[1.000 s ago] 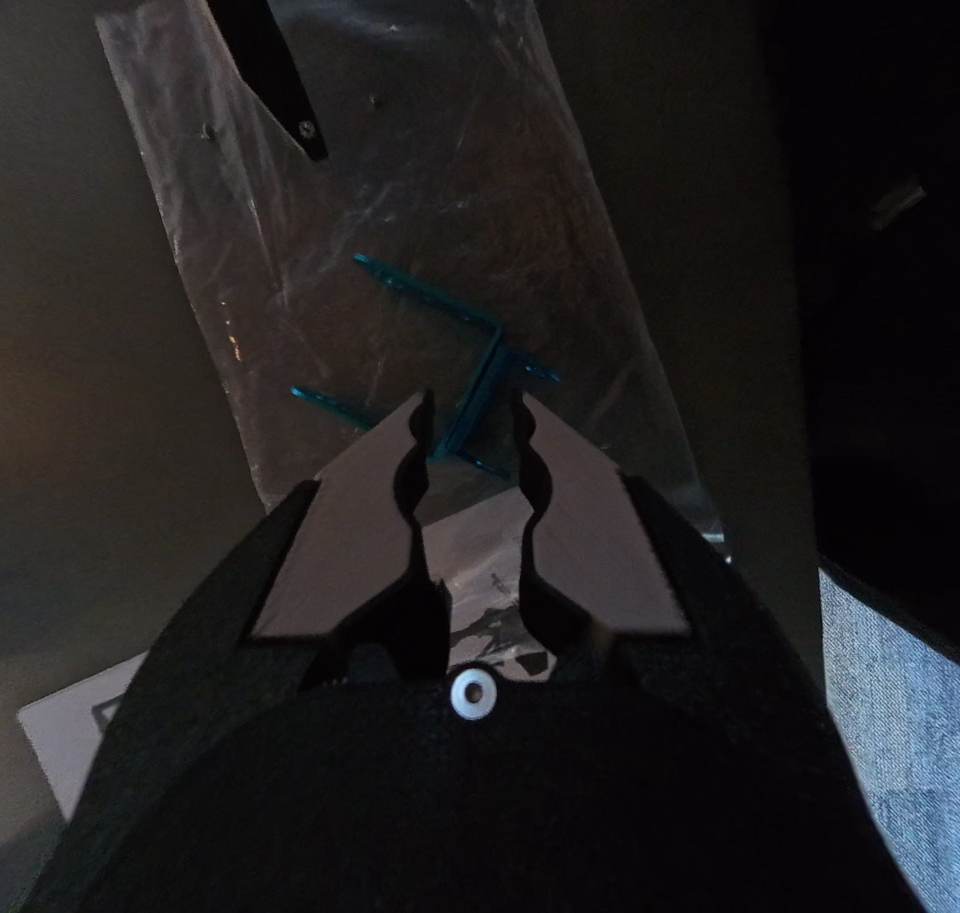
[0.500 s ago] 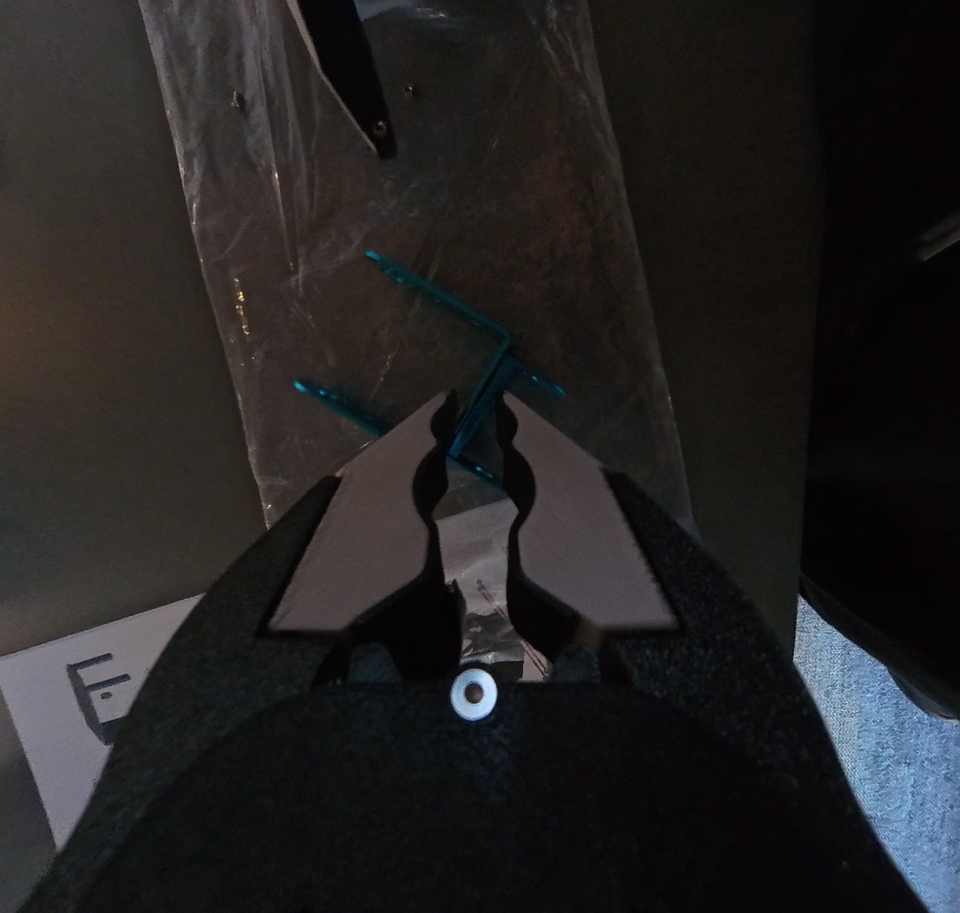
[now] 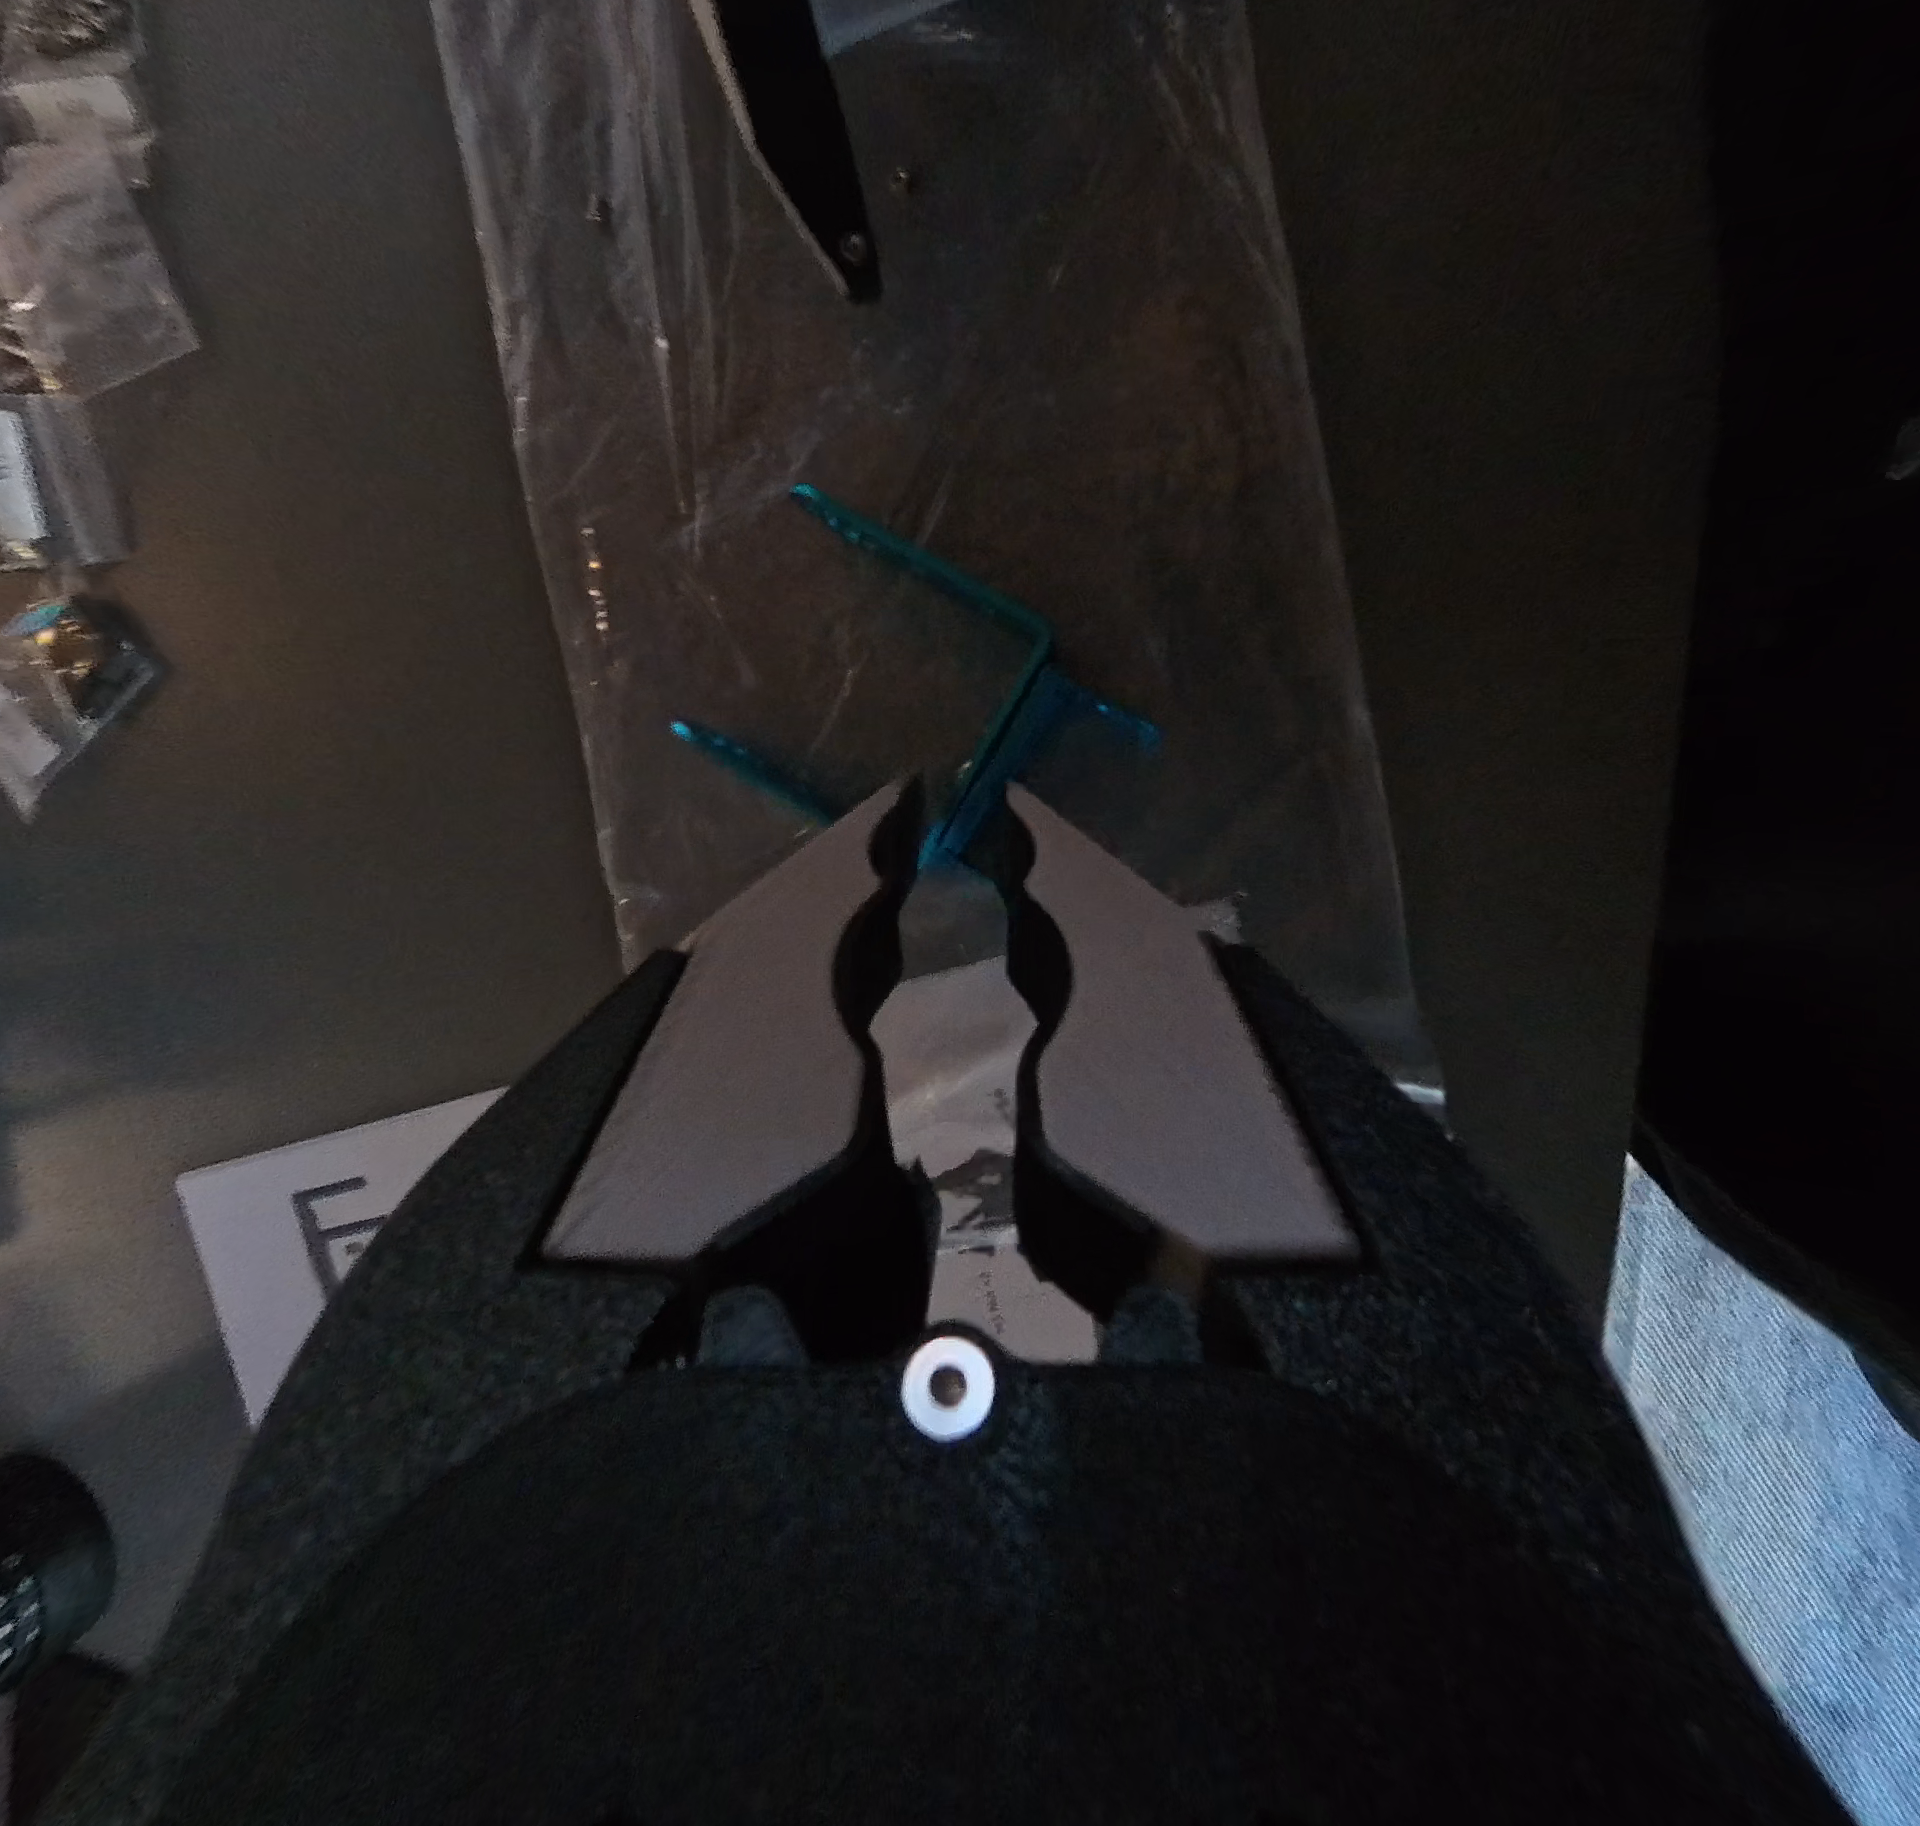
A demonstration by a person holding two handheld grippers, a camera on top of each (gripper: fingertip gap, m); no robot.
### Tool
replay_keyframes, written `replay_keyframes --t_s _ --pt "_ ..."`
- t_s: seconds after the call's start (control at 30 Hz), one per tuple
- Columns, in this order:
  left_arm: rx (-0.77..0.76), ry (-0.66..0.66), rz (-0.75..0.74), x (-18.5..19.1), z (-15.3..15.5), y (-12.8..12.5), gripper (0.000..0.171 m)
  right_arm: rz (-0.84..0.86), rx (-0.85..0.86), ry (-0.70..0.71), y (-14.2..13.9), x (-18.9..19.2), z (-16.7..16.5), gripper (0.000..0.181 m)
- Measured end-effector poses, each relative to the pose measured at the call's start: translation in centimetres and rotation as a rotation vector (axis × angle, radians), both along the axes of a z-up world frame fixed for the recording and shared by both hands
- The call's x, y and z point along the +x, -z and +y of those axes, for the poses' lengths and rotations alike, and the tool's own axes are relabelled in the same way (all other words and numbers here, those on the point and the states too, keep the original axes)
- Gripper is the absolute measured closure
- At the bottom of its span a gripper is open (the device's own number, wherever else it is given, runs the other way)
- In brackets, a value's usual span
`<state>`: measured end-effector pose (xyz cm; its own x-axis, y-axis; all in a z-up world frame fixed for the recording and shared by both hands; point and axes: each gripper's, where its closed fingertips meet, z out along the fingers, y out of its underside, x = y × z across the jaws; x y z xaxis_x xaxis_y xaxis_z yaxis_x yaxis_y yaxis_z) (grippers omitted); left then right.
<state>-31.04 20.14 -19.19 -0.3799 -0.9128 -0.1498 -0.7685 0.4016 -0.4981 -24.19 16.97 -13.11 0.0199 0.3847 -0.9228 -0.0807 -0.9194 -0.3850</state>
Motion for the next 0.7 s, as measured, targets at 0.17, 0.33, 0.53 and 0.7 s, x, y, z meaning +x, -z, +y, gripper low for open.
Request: replay_keyframes --t_s 0.17,0.33,0.53,0.7 --pt "-0.089 -0.108 -0.18 -0.1 1.1 -1.8 0.147 -0.013 0.042 0.009 -0.4 -0.5 0.4 0.102" --pt "-0.103 -0.244 -0.175 -0.7 1.9 0.2 0.11 -0.115 0.12 -0.014 -0.1 -2.0 0.8 0.097" --pt "-0.135 -0.256 -0.188 0.0 1.0 1.4 0.112 -0.152 0.135 -0.062 -0.2 -4.0 1.2 0.095" --pt "-0.151 -0.275 -0.23 0.7 1.0 1.7 0.13 -0.159 0.105 -0.071 0.2 -4.2 1.8 0.096"
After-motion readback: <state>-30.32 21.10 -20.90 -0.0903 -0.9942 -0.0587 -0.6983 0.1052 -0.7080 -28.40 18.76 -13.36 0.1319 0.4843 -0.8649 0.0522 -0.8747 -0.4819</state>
